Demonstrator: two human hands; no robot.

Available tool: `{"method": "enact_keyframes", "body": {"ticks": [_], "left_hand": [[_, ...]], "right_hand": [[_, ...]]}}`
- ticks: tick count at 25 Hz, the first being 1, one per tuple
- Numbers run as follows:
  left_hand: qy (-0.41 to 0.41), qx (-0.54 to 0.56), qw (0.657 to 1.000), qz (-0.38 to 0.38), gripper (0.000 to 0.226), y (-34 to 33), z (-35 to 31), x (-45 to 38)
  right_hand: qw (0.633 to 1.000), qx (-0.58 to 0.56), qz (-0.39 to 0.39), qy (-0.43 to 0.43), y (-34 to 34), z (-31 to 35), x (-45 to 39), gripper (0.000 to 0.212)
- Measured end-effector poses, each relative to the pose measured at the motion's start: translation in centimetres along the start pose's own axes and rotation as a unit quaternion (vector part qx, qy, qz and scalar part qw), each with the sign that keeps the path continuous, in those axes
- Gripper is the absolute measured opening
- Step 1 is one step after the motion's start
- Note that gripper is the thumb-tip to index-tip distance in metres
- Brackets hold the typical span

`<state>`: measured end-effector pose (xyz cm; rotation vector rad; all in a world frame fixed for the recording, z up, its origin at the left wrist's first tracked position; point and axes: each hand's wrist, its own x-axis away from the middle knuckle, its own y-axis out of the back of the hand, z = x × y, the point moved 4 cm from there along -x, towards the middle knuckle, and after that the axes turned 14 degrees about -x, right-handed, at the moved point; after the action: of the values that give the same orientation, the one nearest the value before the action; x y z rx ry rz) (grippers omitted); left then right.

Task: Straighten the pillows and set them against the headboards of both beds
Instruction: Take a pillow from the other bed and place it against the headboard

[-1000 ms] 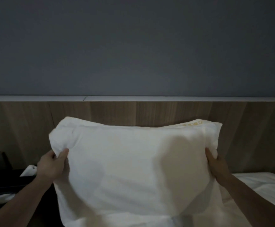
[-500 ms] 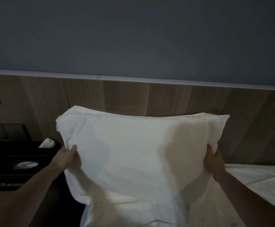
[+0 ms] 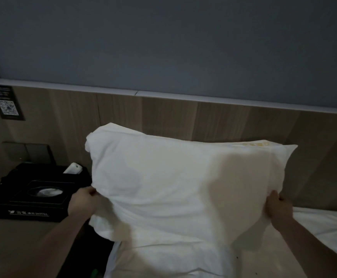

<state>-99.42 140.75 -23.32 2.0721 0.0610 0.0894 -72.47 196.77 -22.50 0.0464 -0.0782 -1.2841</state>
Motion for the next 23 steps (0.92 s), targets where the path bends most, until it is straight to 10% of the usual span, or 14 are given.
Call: {"method": "enact_keyframes", "body": {"ticks": [7,13,23], "left_hand": [[0.027,-0.072,0.991,0.107,0.038,0.0,0.9,-2.2],[-0.031,0.240,0.970,0.001,0.045,5.9,-5.4,-4.7],[0.013,0.213,0.959,-0.186,0.036,9.6,-9.3,-4.1]], "right_hand": [[0.998,0.043,0.034,0.007,0.1,-0.8,-0.2,0.030],[0.996,-0.071,0.014,0.054,-1.2,3.1,-0.6,0.041],[0.993,-0.076,0.049,0.082,-1.3,6.9,-2.1,0.014]]}}
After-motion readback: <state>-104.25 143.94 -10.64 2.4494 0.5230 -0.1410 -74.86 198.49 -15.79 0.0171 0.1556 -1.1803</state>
